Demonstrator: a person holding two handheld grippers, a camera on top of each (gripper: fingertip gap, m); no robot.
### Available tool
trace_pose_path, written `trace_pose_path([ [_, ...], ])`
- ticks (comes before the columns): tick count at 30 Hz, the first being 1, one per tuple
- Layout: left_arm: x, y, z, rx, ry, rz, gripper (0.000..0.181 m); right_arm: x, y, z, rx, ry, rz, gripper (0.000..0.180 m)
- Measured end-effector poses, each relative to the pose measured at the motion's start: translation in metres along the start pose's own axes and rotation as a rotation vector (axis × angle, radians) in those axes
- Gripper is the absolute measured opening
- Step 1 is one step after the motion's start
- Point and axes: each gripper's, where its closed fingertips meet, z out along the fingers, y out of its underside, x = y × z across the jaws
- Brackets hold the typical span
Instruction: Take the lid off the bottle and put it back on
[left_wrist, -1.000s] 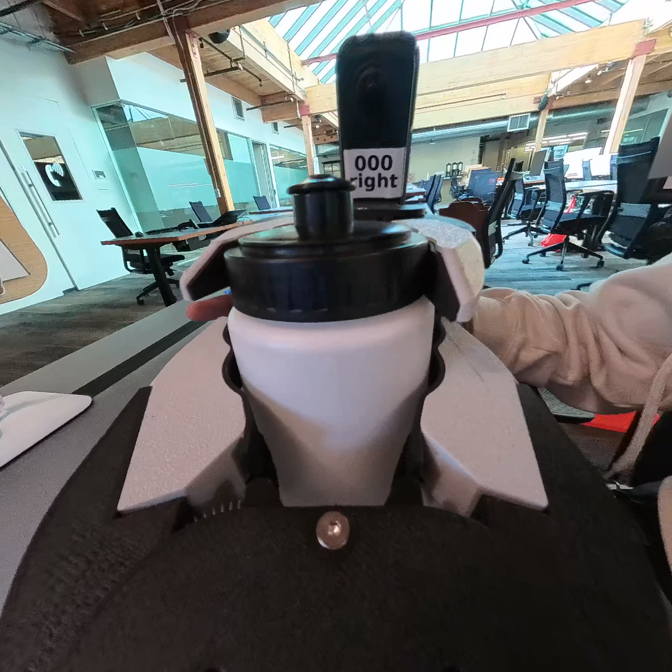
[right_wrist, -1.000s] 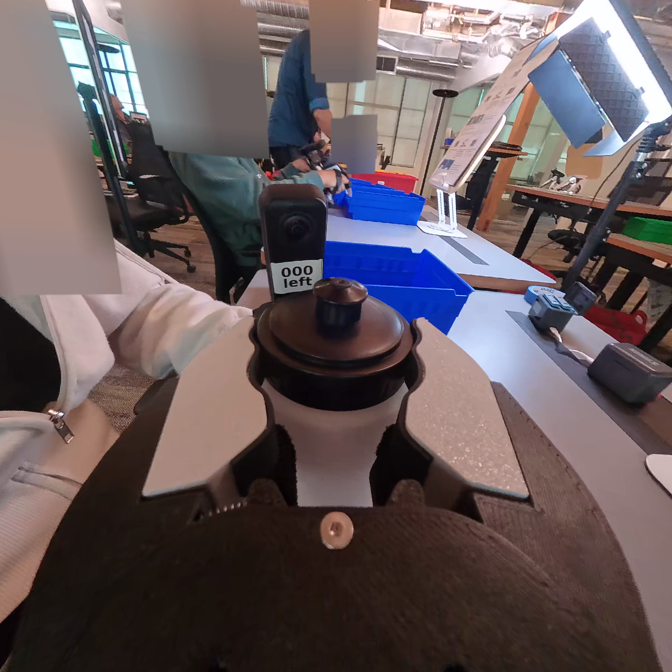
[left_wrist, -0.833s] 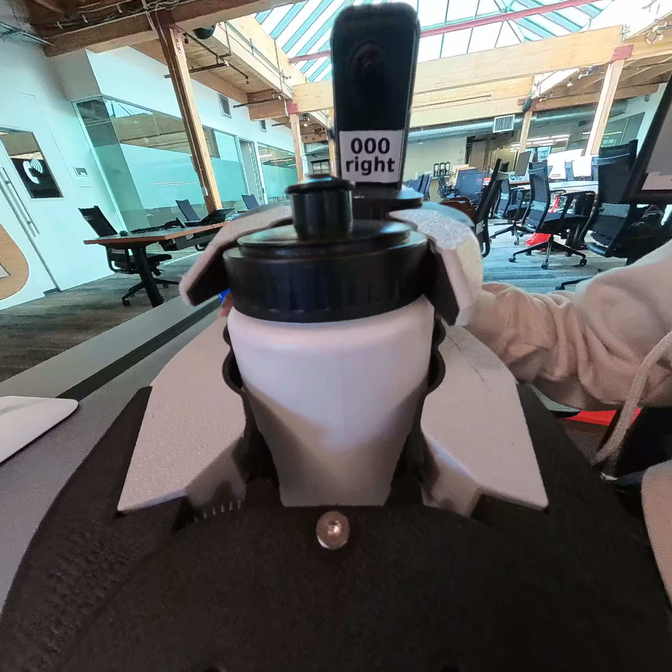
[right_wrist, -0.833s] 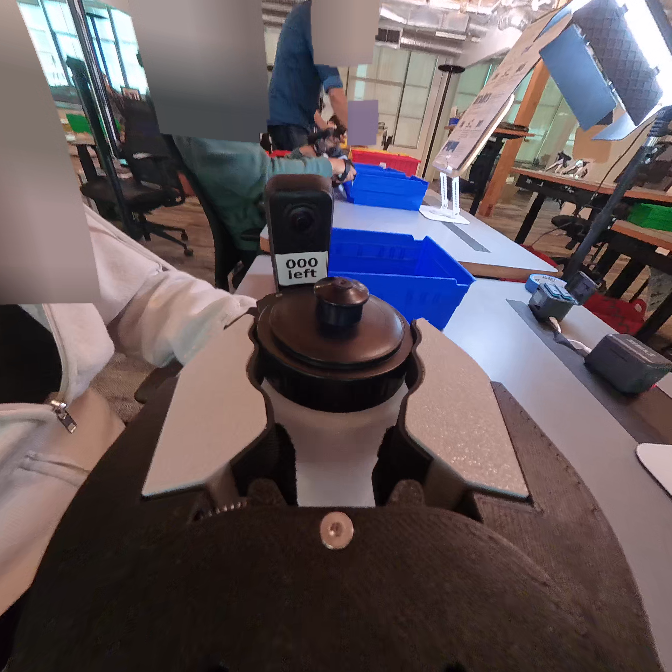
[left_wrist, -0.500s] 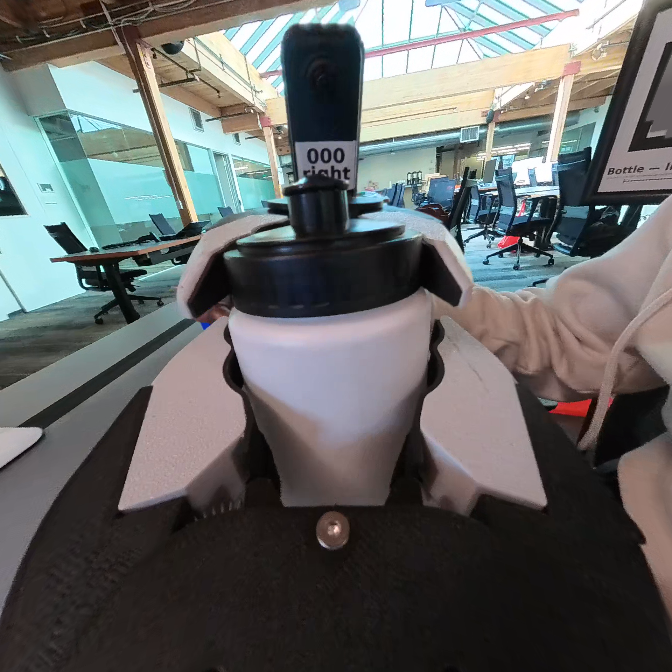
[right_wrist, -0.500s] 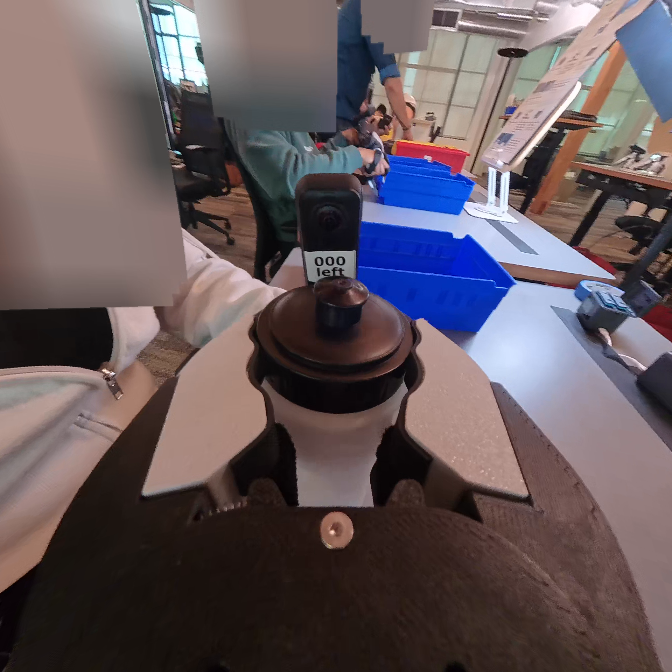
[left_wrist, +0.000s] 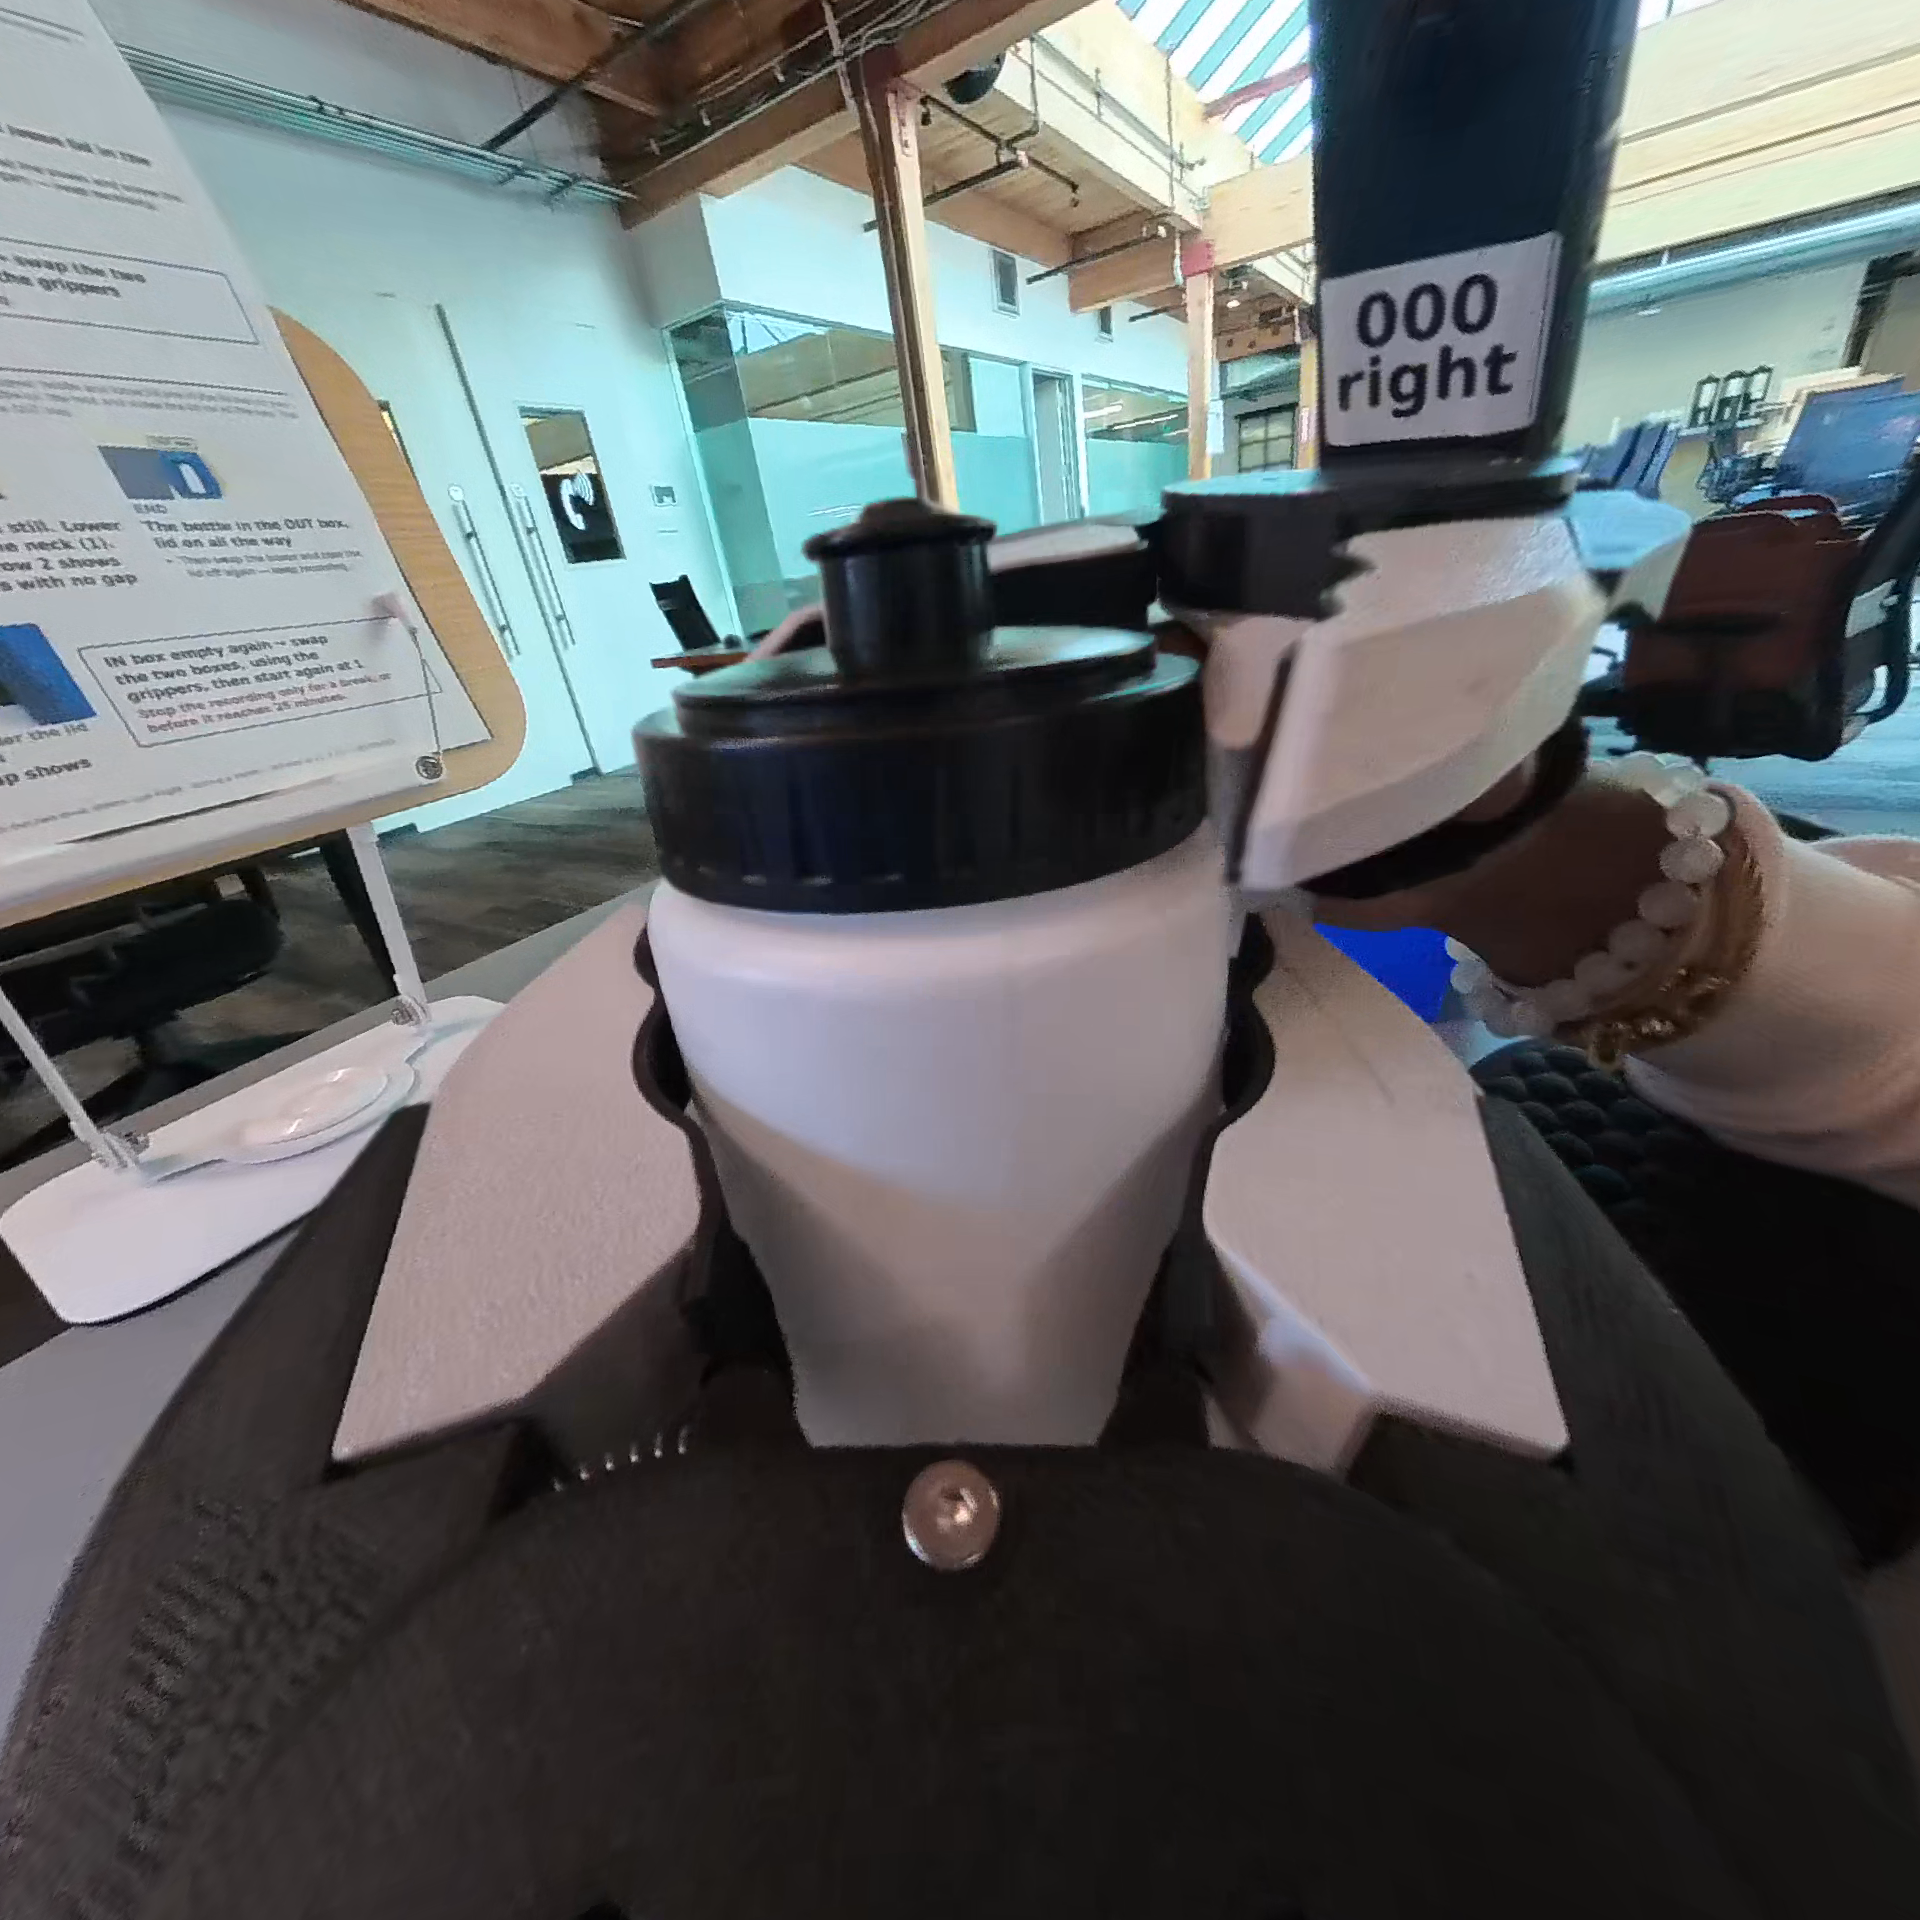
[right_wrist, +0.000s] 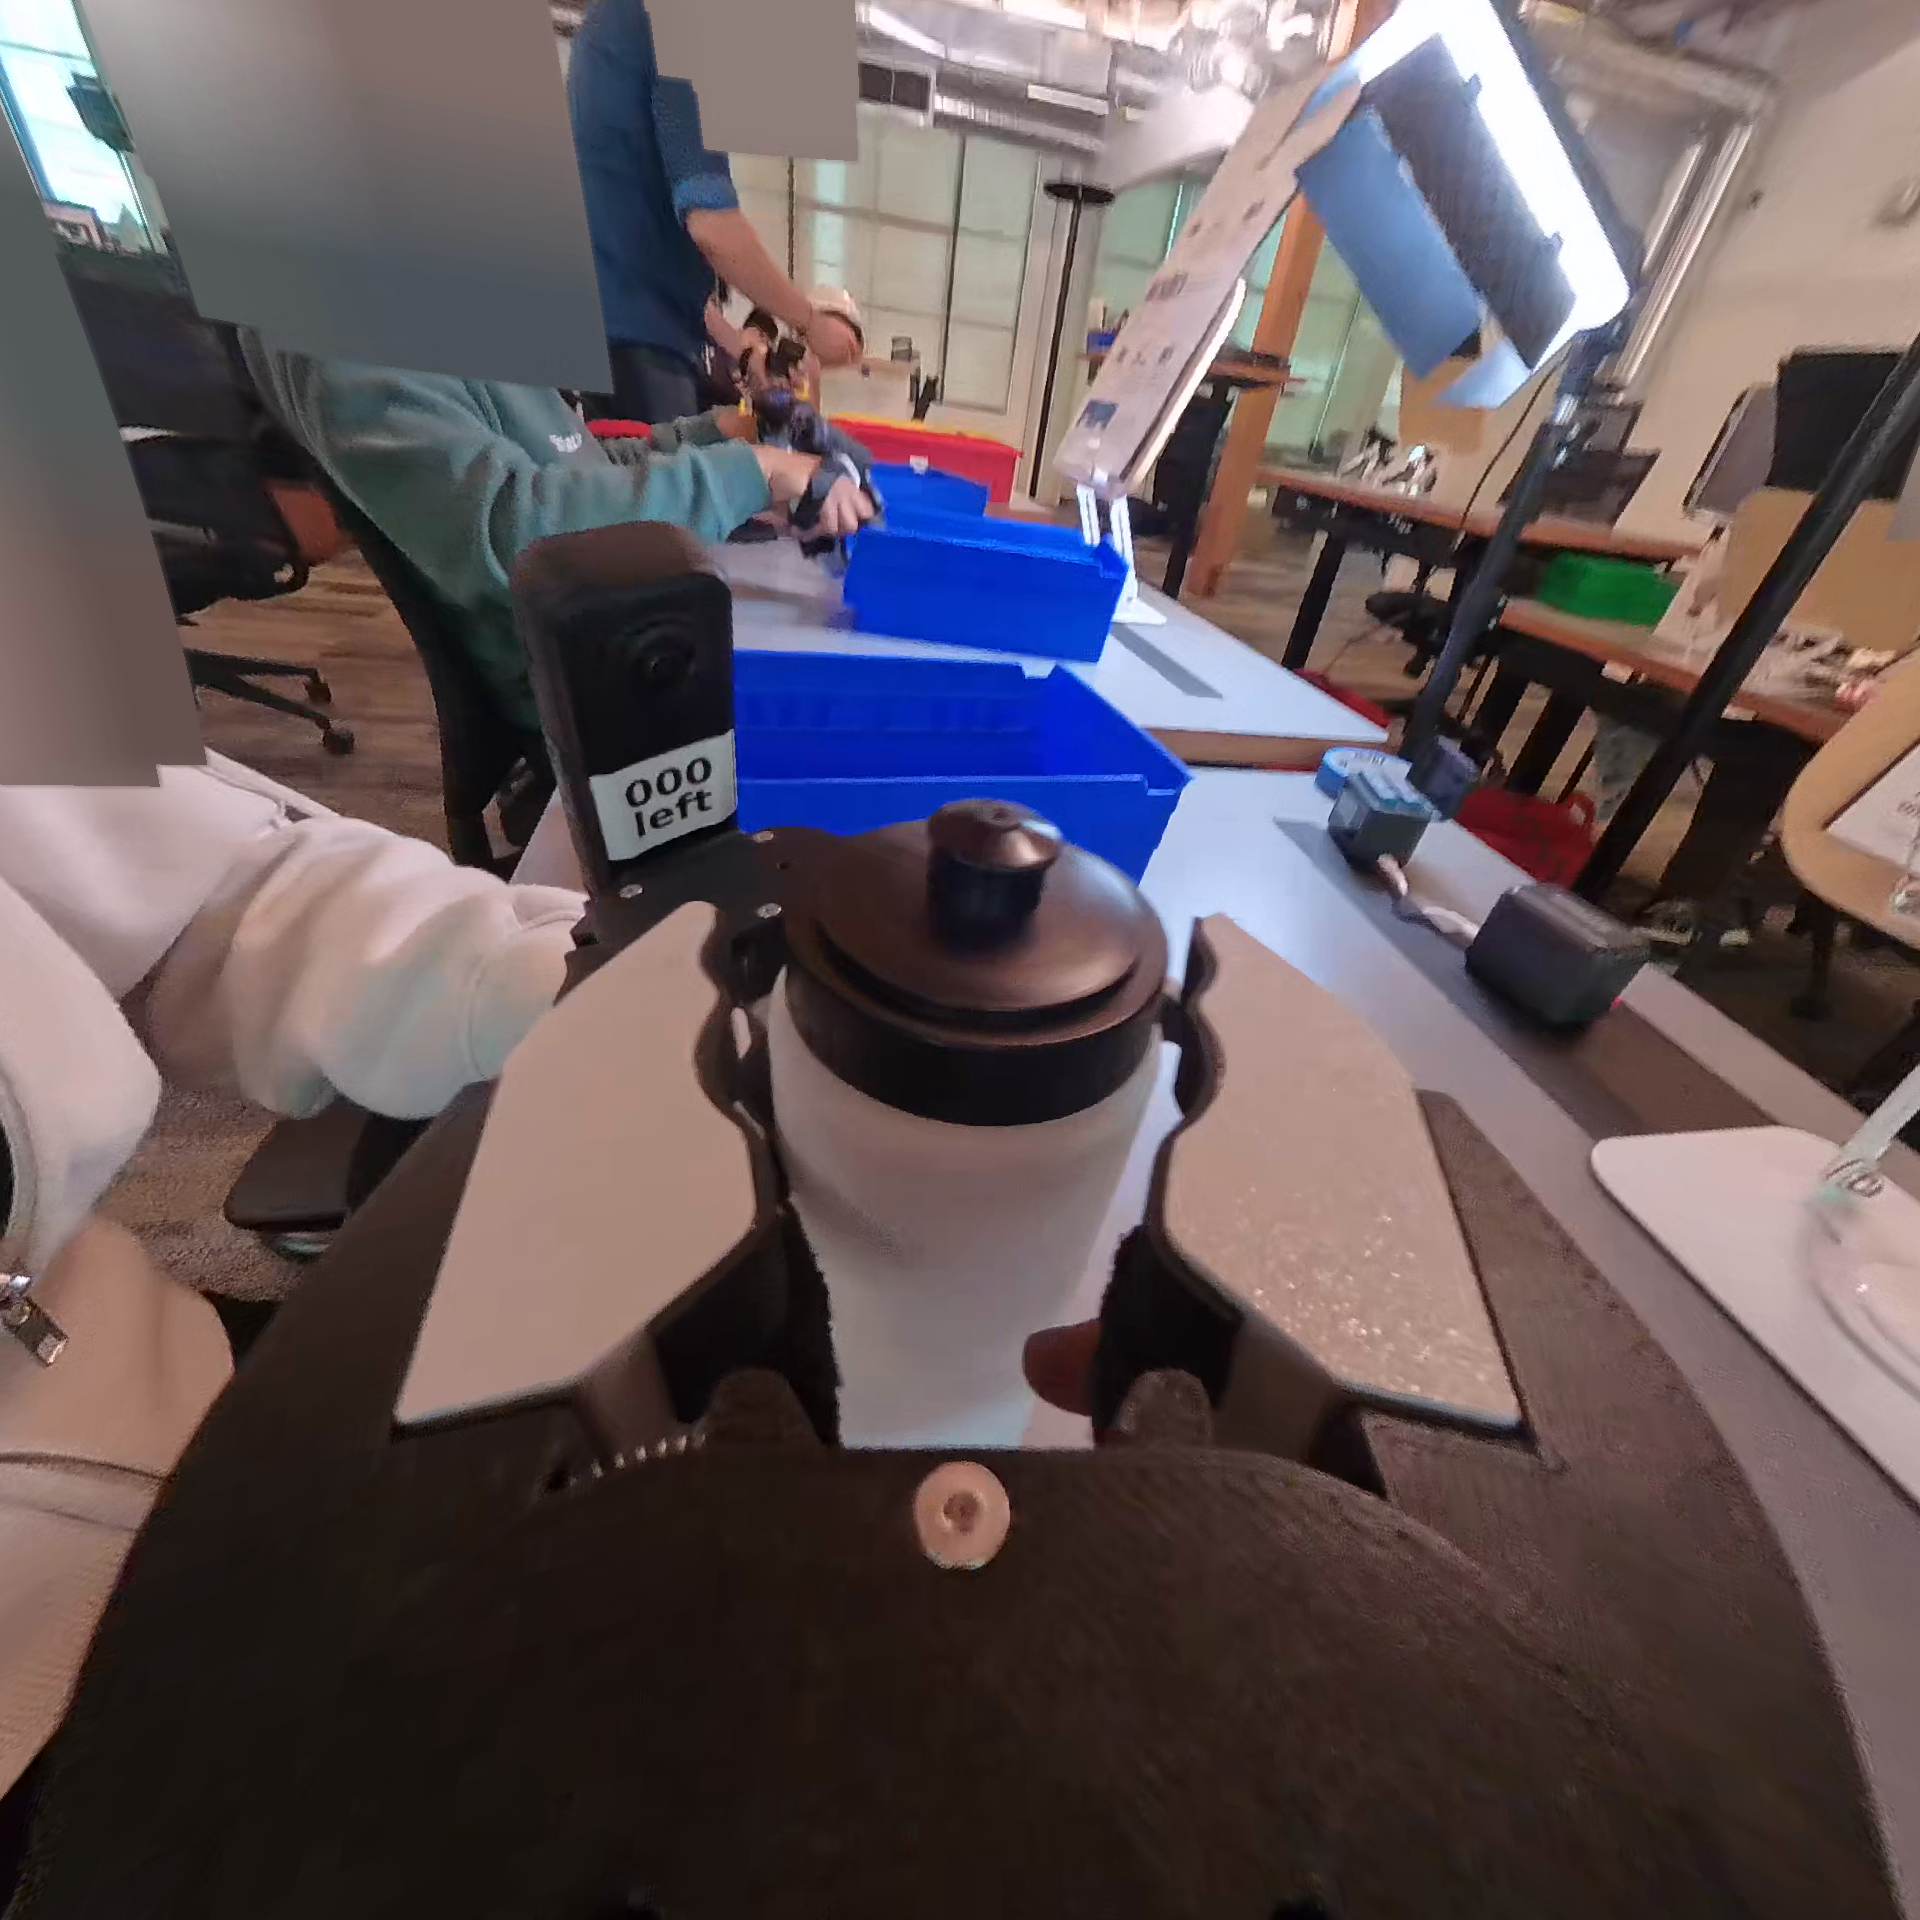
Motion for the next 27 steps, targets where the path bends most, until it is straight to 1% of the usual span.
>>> trace_pose_path([
  [2, 0.000, 0.000, 0.000, -0.003, 0.004, -0.015, 0.101, 0.005, 0.005, 0.005, -0.023, 0.061, -0.014, 0.074],
  [4, 0.003, 0.000, -0.002, 0.008, 0.051, -0.027, 0.101, 0.003, 0.005, 0.005, -0.020, 0.054, -0.016, 0.073],
  [6, 0.011, -0.003, -0.005, 0.036, 0.144, -0.050, 0.101, -0.001, 0.004, 0.003, -0.009, 0.016, -0.020, 0.071],
  [7, 0.021, -0.005, -0.008, 0.053, 0.237, -0.066, 0.101, -0.006, 0.004, 0.002, -0.002, -0.033, -0.015, 0.071],
  [9, 0.049, -0.011, -0.019, 0.091, 0.470, -0.131, 0.101, -0.029, 0.000, -0.006, 0.045, -0.233, -0.002, 0.071],
  [10, 0.057, -0.013, -0.021, 0.099, 0.526, -0.157, 0.102, -0.036, -0.001, -0.010, 0.069, -0.305, 0.031, 0.071],
  [11, 0.059, -0.014, -0.021, 0.096, 0.535, -0.166, 0.102, -0.038, -0.002, -0.012, 0.083, -0.343, 0.057, 0.071],
  [13, 0.053, -0.012, -0.017, 0.079, 0.481, -0.157, 0.102, -0.034, -0.002, -0.012, 0.086, -0.334, 0.064, 0.072],
  [15, 0.031, -0.009, -0.010, 0.080, 0.315, -0.118, 0.102, -0.019, -0.001, -0.008, 0.100, -0.222, 0.027, 0.071],
  [17, 0.002, -0.005, -0.007, 0.072, 0.114, -0.075, 0.102, -0.003, -0.011, -0.008, 0.189, -0.089, -0.024, 0.081],
  [19, -0.010, -0.003, -0.007, 0.055, 0.012, -0.037, 0.102, 0.005, -0.015, -0.006, 0.214, 0.004, -0.043, 0.083],
  [21, -0.011, -0.002, -0.006, 0.049, -0.021, -0.014, 0.102, 0.002, -0.008, 0.004, 0.152, 0.039, -0.051, 0.085],
  [22, -0.010, -0.002, -0.005, 0.047, -0.023, -0.002, 0.102, 0.001, -0.003, 0.009, 0.109, 0.059, -0.055, 0.083],
  [24, -0.006, -0.003, -0.006, 0.047, -0.004, 0.013, 0.102, 0.005, 0.001, 0.010, 0.056, 0.121, -0.052, 0.072],
  [27, 0.006, -0.006, -0.008, 0.069, 0.098, 0.024, 0.102, -0.004, 0.000, 0.005, 0.063, 0.039, -0.068, 0.071],
])
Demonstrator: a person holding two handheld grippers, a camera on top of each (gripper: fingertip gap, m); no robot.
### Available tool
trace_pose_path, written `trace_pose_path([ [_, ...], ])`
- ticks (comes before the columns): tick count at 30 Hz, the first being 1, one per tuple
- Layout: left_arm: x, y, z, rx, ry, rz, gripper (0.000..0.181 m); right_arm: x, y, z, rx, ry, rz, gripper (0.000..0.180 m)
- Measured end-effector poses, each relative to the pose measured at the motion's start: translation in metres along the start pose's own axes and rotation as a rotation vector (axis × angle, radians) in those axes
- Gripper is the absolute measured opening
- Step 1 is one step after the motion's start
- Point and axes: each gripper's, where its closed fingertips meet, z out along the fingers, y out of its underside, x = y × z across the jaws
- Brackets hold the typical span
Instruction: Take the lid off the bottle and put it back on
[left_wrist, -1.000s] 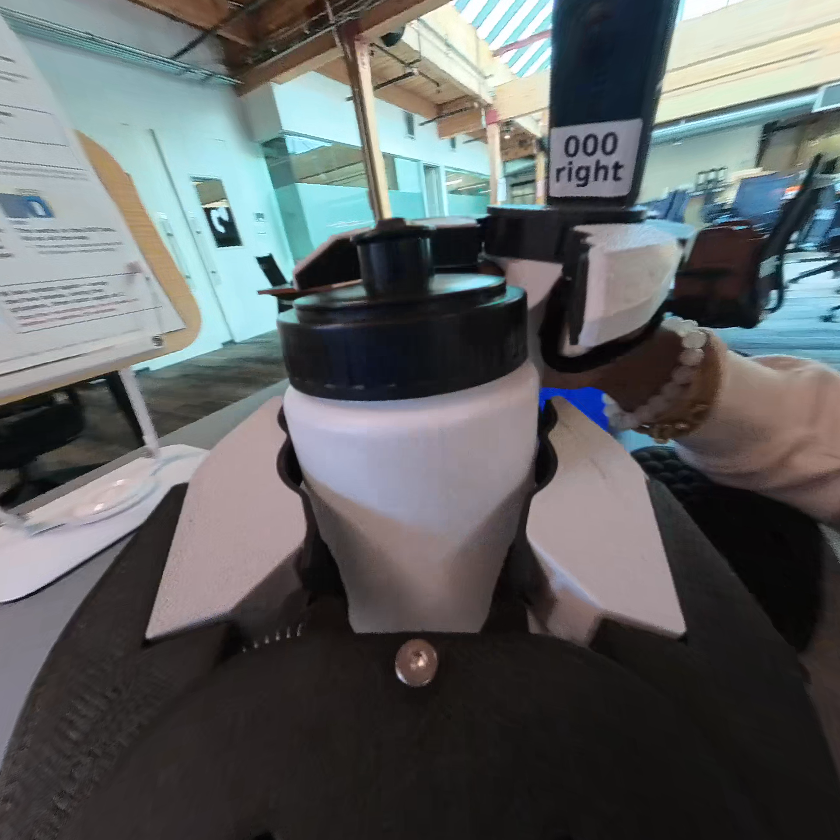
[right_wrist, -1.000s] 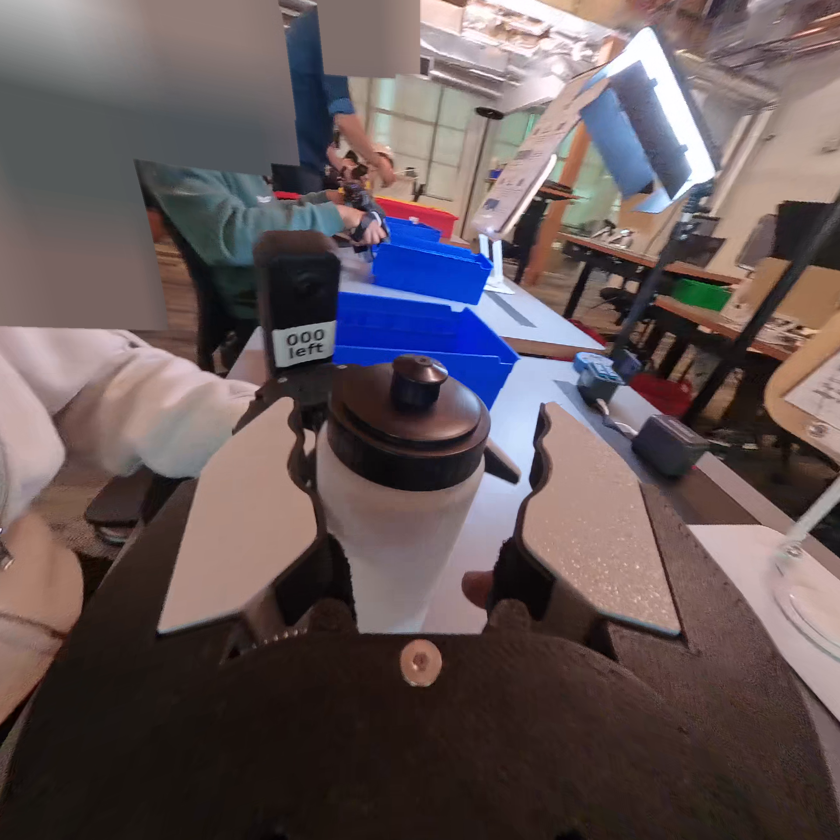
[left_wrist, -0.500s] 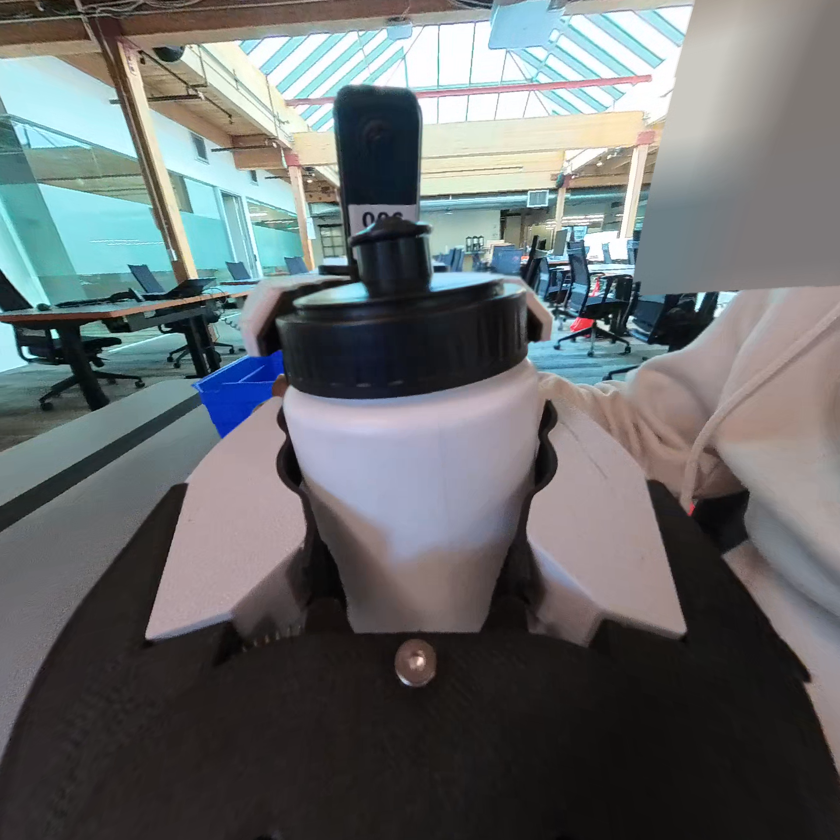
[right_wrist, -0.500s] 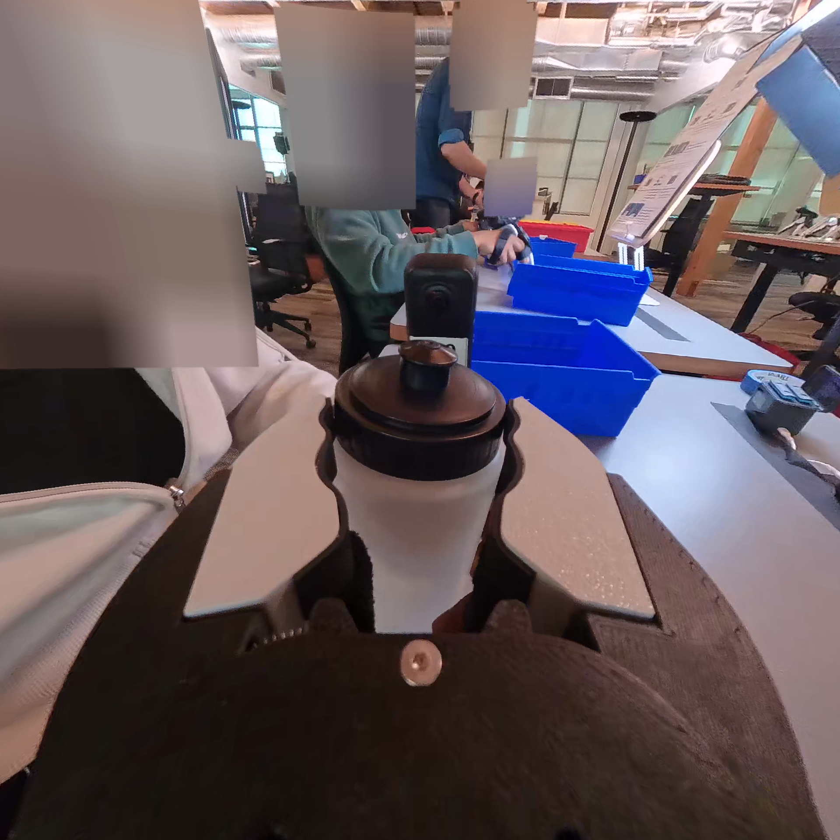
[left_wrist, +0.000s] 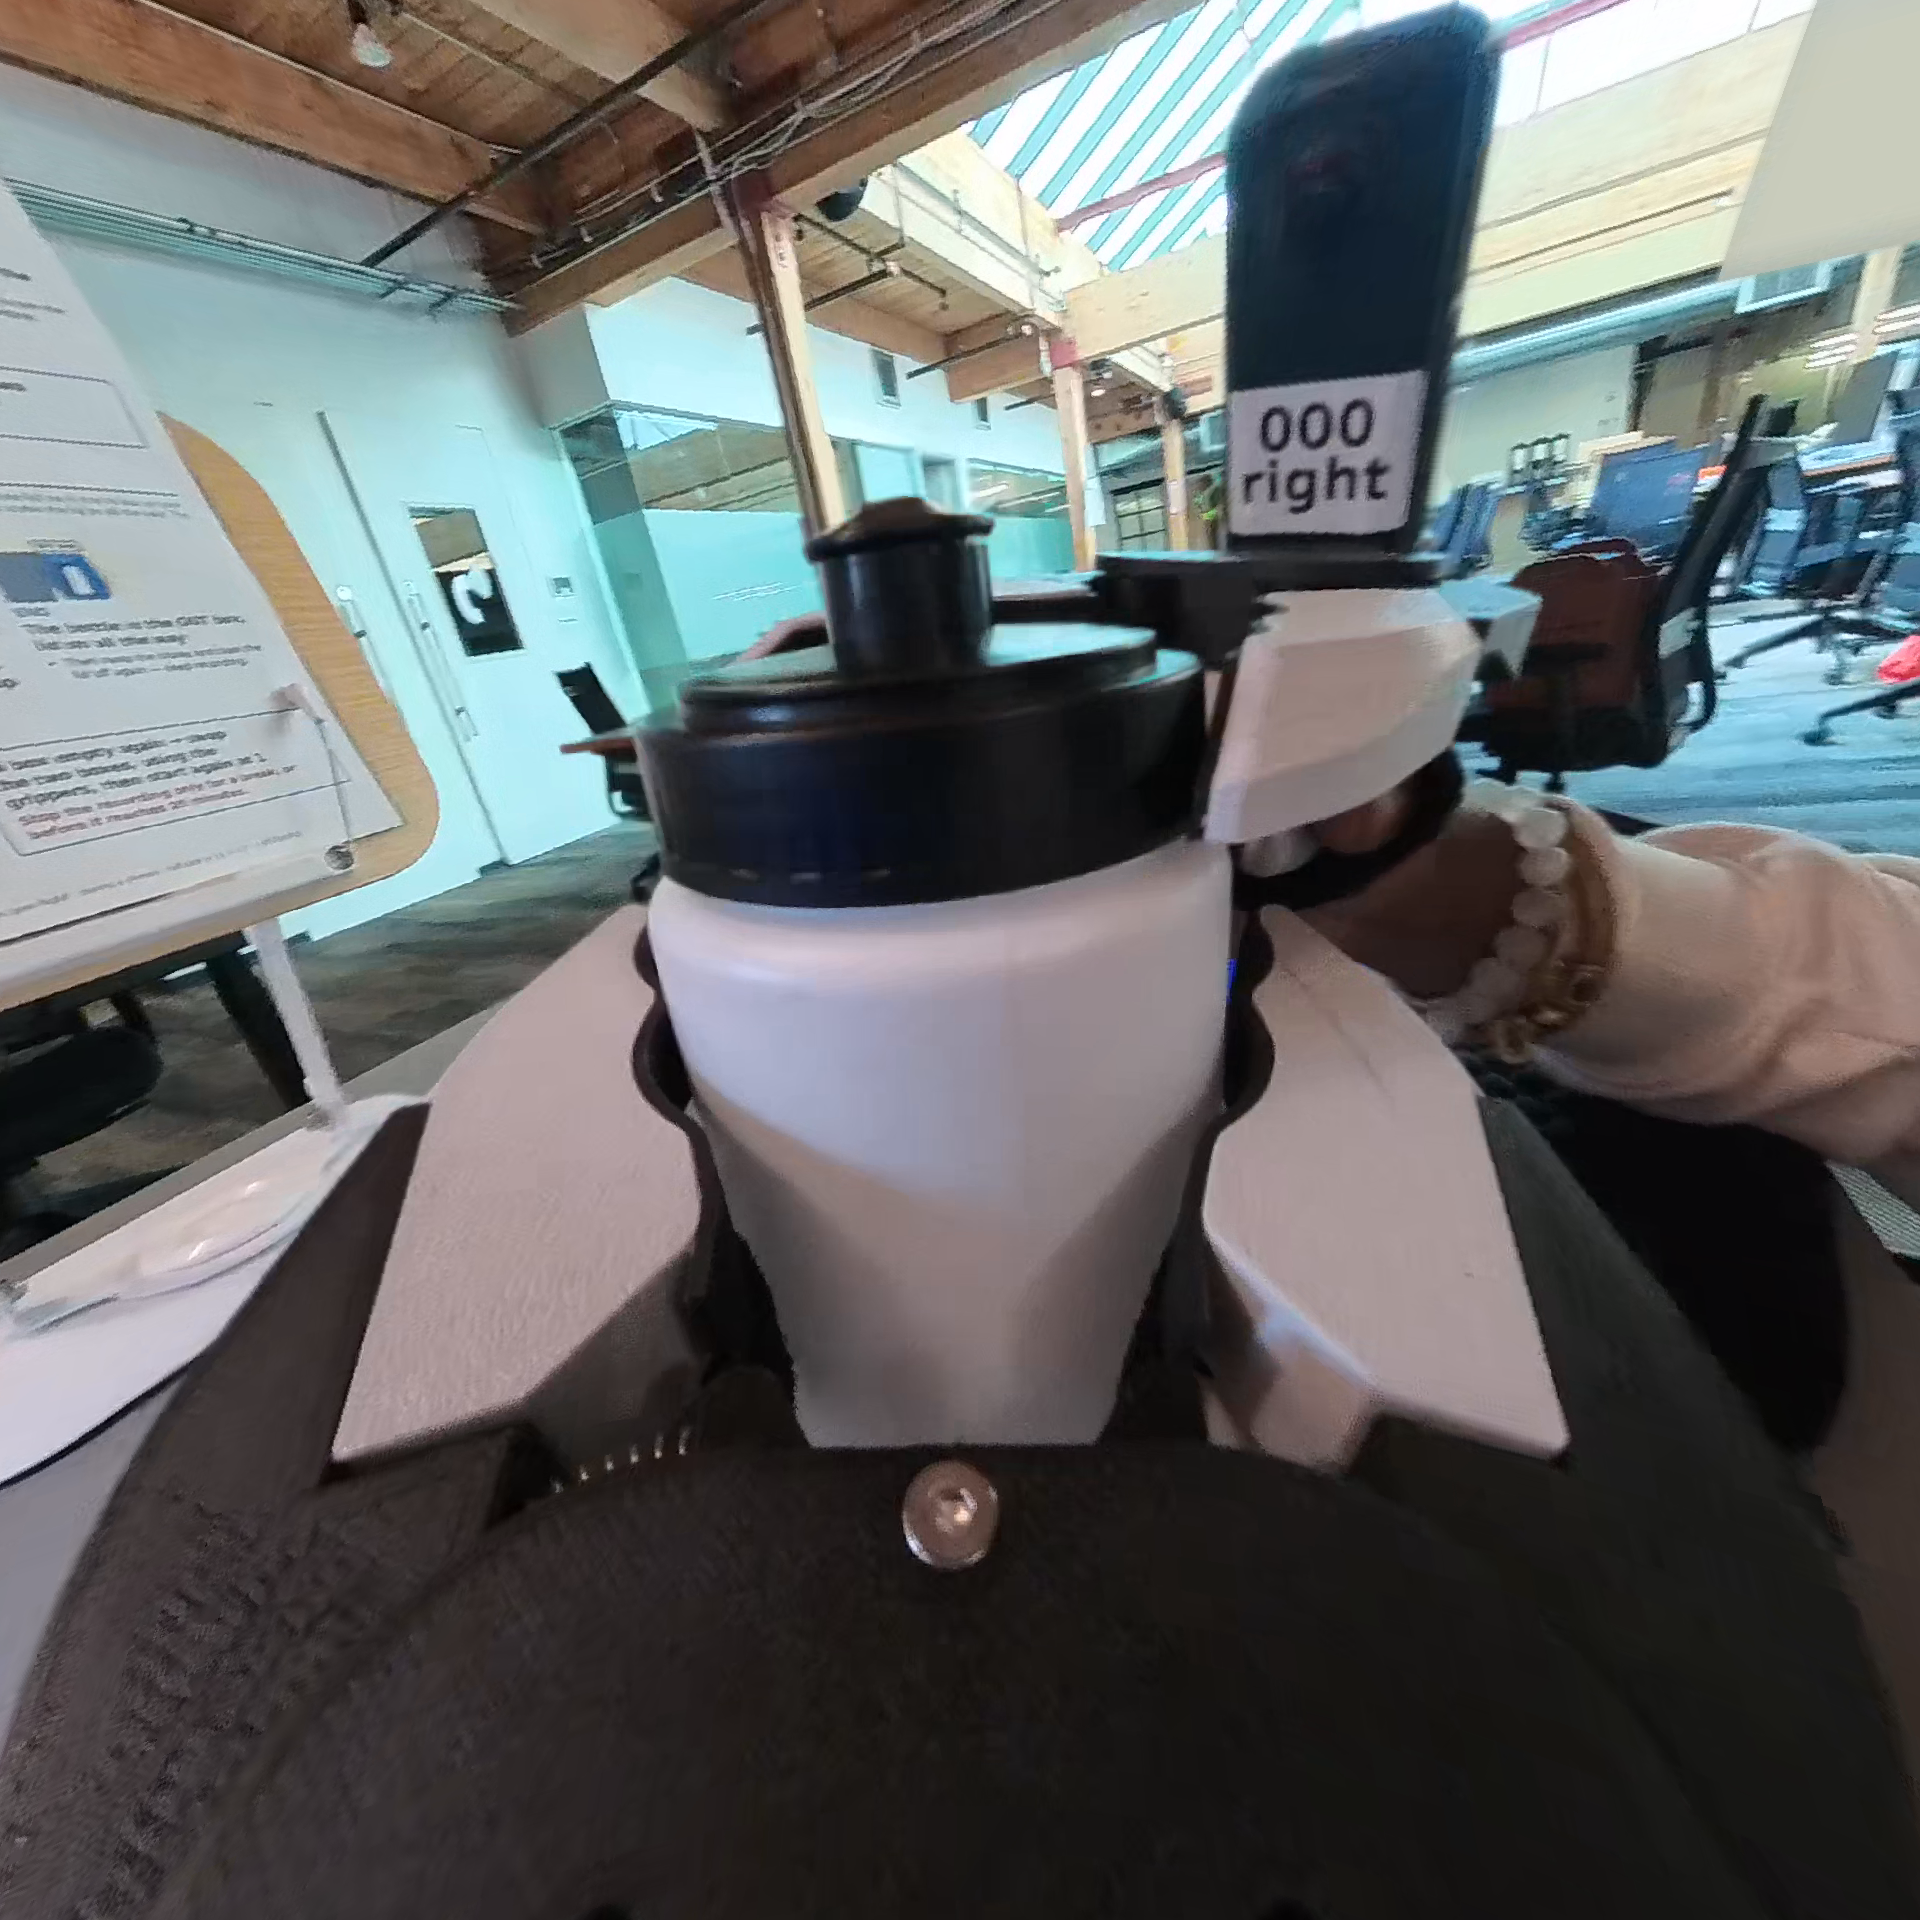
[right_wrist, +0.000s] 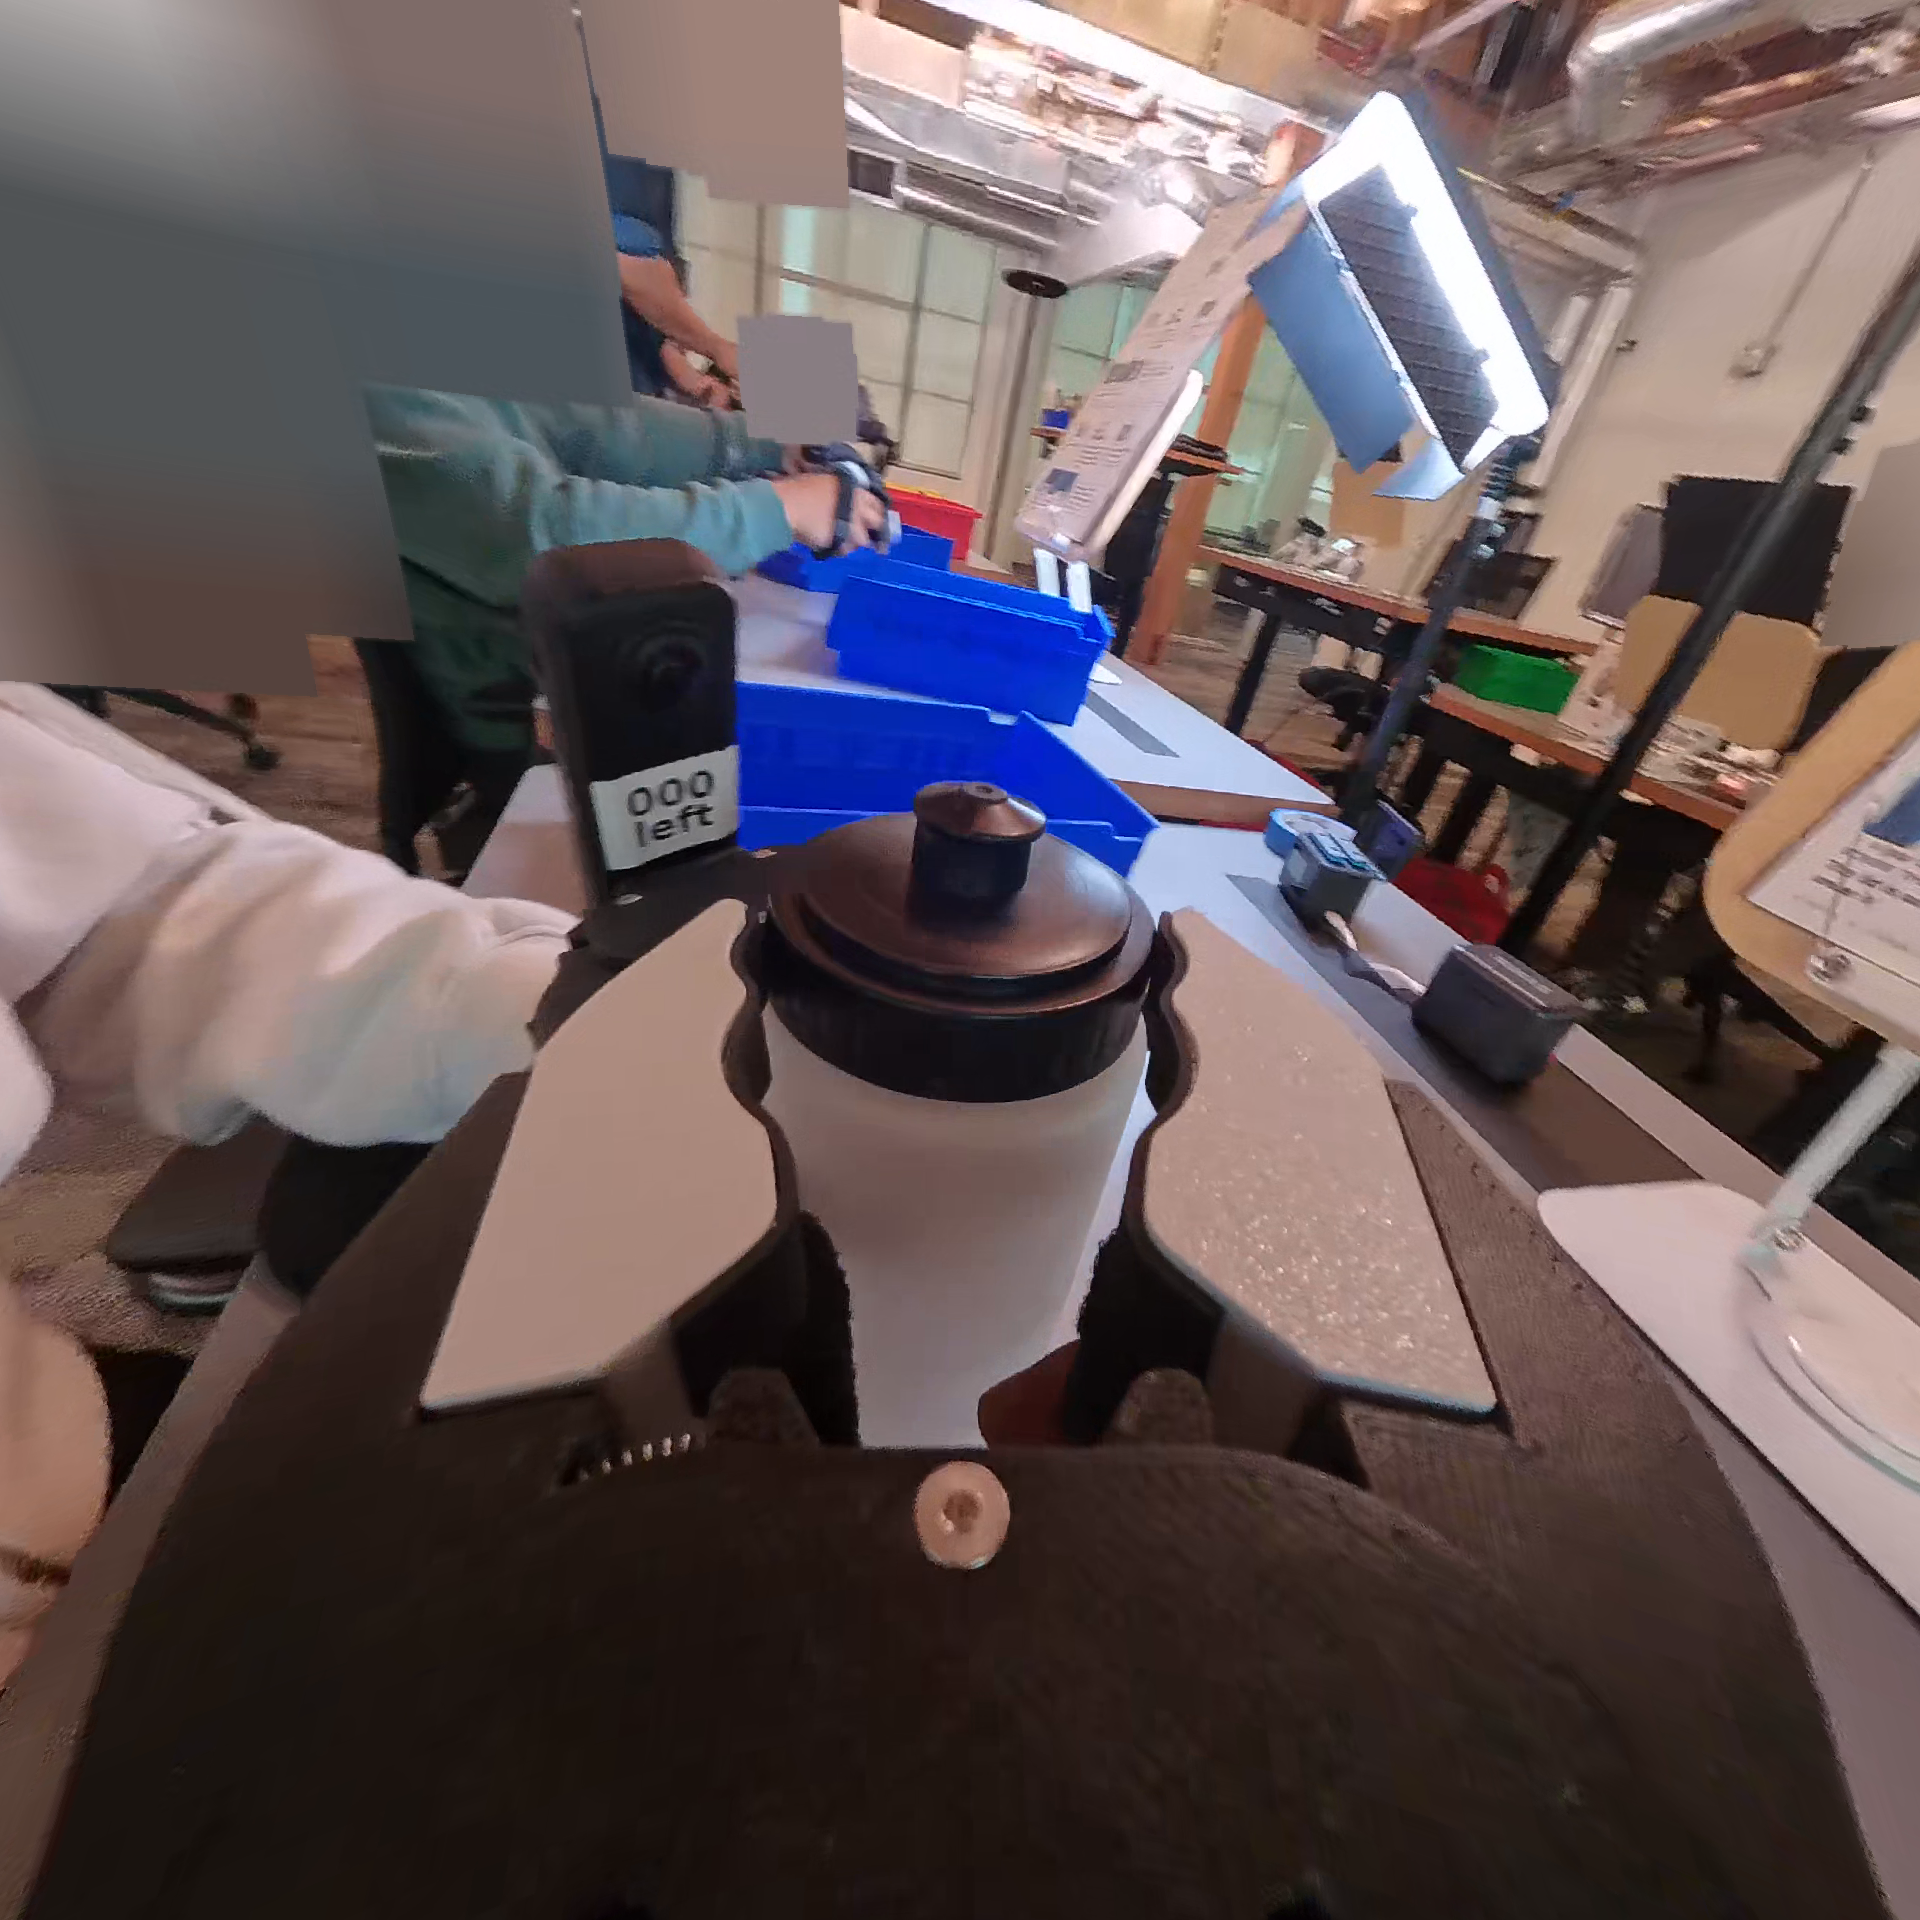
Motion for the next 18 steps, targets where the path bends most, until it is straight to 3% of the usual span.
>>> trace_pose_path([
  [5, 0.043, -0.009, -0.006, 0.049, 0.319, -0.056, 0.102, -0.031, -0.008, -0.016, 0.087, -0.293, 0.016, 0.071],
  [7, 0.049, -0.008, -0.007, 0.038, 0.360, -0.096, 0.102, -0.035, -0.008, -0.020, 0.107, -0.360, 0.066, 0.071],
  [9, 0.041, -0.006, -0.004, 0.020, 0.308, -0.108, 0.102, -0.029, -0.006, -0.019, 0.107, -0.338, 0.076, 0.071],
  [14, -0.015, 0.005, 0.000, -0.048, -0.097, -0.040, 0.102, 0.009, -0.005, -0.009, 0.149, -0.029, -0.045, 0.083],
  [18, -0.016, 0.005, 0.000, -0.055, -0.125, -0.010, 0.102, 0.007, 0.002, 0.002, 0.068, 0.036, -0.047, 0.078],
])
